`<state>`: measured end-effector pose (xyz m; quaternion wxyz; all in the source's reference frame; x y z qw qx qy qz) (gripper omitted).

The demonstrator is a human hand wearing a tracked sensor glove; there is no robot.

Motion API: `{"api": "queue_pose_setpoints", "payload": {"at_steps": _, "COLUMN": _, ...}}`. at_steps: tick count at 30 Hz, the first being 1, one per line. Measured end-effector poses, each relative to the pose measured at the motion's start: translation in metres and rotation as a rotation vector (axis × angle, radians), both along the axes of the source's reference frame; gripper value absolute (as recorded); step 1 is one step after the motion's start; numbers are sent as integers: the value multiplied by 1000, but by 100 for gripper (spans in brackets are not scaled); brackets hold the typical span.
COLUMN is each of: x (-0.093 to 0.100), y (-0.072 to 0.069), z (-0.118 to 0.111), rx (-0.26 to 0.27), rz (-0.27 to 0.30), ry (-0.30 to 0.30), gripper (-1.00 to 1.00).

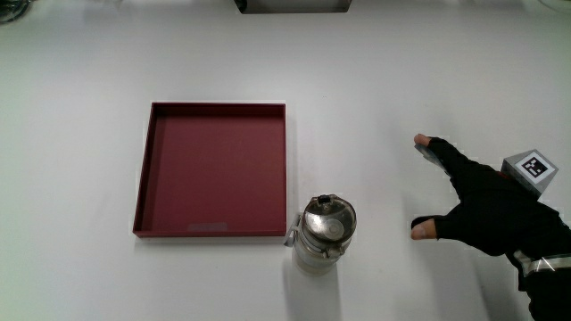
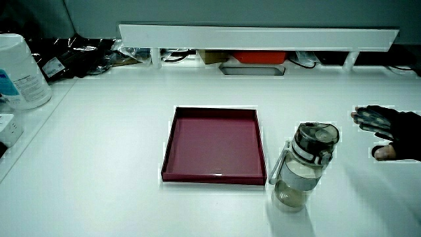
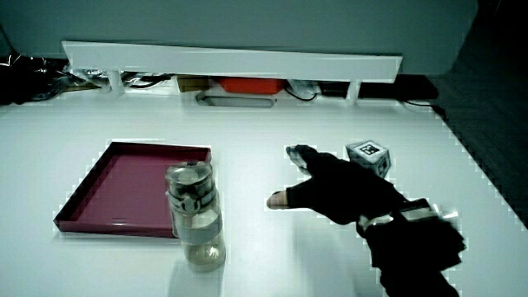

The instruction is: Pick bottle

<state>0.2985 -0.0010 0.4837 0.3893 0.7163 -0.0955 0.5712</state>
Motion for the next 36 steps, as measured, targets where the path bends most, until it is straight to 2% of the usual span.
{"api": "queue_pose_setpoints", "payload": {"at_steps": 4, "x": -1, "y": 1, "z": 2, "rx": 9, "rz": -11, "ry": 3, "gripper": 0}}
{"api": "queue_pose_setpoints", "payload": {"at_steps": 11, "x": -5, "y": 7, "z": 8, "rx": -9, "rz": -24, "ry": -16, "gripper": 0}}
{"api": "queue_pose_setpoints", "payload": {"at_steps": 14, "x": -15, "y": 13, "z": 10, "rx": -58, "rz": -36, "ry": -38, "gripper": 0}}
{"api": "queue_pose_setpoints", "payload": {"at_steps": 15, "x": -17, "y": 15, "z": 14, "rx": -48, "rz": -48, "ry": -31, "gripper": 0}}
{"api": "queue_pose_setpoints", "payload": {"at_steps": 17, "x": -26, "y": 18, "z": 18, "rx": -70, "rz": -70, "ry": -44, "gripper": 0}}
{"api": "queue_pose_setpoints", "payload": {"at_steps": 18, "x": -31, "y": 20, "z": 16, "rx": -79, "rz": -83, "ry": -30, "gripper": 0}}
{"api": "queue_pose_setpoints", "payload": {"at_steps": 19, "x": -33, "y": 22, "z": 21, "rx": -66, "rz": -92, "ry": -29, "gripper": 0}}
{"api": "queue_pose_setpoints", "payload": {"at_steps": 21, "x": -42, "y": 25, "z": 22, "rx": -108, "rz": -109, "ry": -27, "gripper": 0}}
{"api": "queue_pose_setpoints", "payload": {"at_steps": 22, "x": -45, "y": 27, "z": 26, "rx": -97, "rz": -119, "ry": -33, "gripper": 0}}
{"api": "queue_pose_setpoints", "payload": {"at_steps": 23, "x": -51, "y": 28, "z": 24, "rx": -117, "rz": -125, "ry": -31, "gripper": 0}}
{"api": "queue_pose_setpoints", "payload": {"at_steps": 28, "x": -71, "y": 36, "z": 30, "rx": -139, "rz": -169, "ry": -39, "gripper": 0}}
{"api": "queue_pose_setpoints", "payload": {"at_steps": 30, "x": -76, "y": 38, "z": 35, "rx": -125, "rz": -179, "ry": -57, "gripper": 0}}
{"api": "queue_pose_setpoints", "payload": {"at_steps": 34, "x": -89, "y": 43, "z": 39, "rx": -157, "rz": -186, "ry": -75, "gripper": 0}}
{"api": "queue_pose_setpoints", "payload": {"at_steps": 36, "x": -93, "y": 45, "z": 44, "rx": -155, "rz": -200, "ry": -76, "gripper": 0}}
